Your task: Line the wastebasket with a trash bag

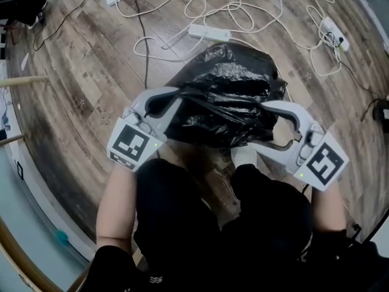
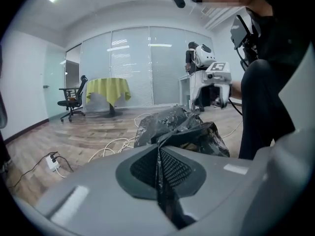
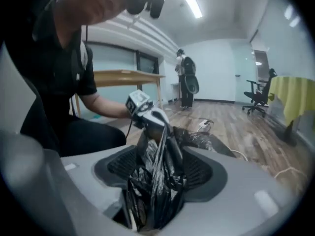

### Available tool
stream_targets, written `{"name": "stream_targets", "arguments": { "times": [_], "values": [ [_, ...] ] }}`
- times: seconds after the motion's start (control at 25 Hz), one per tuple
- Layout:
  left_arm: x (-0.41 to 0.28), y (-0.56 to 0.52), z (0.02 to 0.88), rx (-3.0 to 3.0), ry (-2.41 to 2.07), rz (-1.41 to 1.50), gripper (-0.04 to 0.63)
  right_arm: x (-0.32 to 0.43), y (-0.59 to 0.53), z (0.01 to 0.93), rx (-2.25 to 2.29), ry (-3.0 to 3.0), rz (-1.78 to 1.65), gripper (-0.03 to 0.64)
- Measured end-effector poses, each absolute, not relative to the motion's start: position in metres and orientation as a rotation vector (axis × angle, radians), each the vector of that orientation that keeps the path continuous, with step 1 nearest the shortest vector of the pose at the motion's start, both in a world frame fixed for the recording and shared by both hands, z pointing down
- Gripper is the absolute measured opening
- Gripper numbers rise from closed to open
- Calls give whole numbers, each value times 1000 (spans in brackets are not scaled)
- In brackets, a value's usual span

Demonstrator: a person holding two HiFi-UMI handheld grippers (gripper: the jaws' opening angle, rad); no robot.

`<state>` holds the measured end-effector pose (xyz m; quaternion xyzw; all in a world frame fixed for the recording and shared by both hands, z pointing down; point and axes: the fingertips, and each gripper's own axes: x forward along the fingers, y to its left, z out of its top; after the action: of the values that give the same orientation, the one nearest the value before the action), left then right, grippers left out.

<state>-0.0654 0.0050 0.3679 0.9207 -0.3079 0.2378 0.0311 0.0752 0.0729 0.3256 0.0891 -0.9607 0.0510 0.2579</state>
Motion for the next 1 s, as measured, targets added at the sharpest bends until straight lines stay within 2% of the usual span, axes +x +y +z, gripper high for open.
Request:
{"name": "stream_targets", "arguments": {
  "times": [0.24, 0.36, 0.44, 0.52, 0.56, 0.64, 0.84, 1.0],
  "values": [
    [-64, 3, 360, 2846, -971, 663, 8, 65, 62, 389, 296, -2315, -234, 291],
    [-67, 4, 355, 2844, -974, 599, 8, 72, 55, 388, 346, -2332, -252, 286],
    [-69, 4, 352, 2842, -976, 577, 8, 79, 48, 378, 403, -2371, -246, 212],
    [-71, 6, 350, 2845, -973, 578, 8, 86, 40, 366, 456, -2390, -282, 52],
    [-72, 7, 349, 2849, -967, 584, 8, 87, 36, 361, 474, -2403, -295, 6],
    [-71, 8, 347, 2856, -957, 597, 8, 86, 27, 353, 513, -2448, -277, 3],
    [-74, -6, 344, 2868, -965, 618, 8, 87, -8, 336, 621, -2576, 32, 3],
    [-79, -28, 353, 2843, -966, 672, 8, 84, -39, 349, 574, -2565, 72, 3]
  ]
}}
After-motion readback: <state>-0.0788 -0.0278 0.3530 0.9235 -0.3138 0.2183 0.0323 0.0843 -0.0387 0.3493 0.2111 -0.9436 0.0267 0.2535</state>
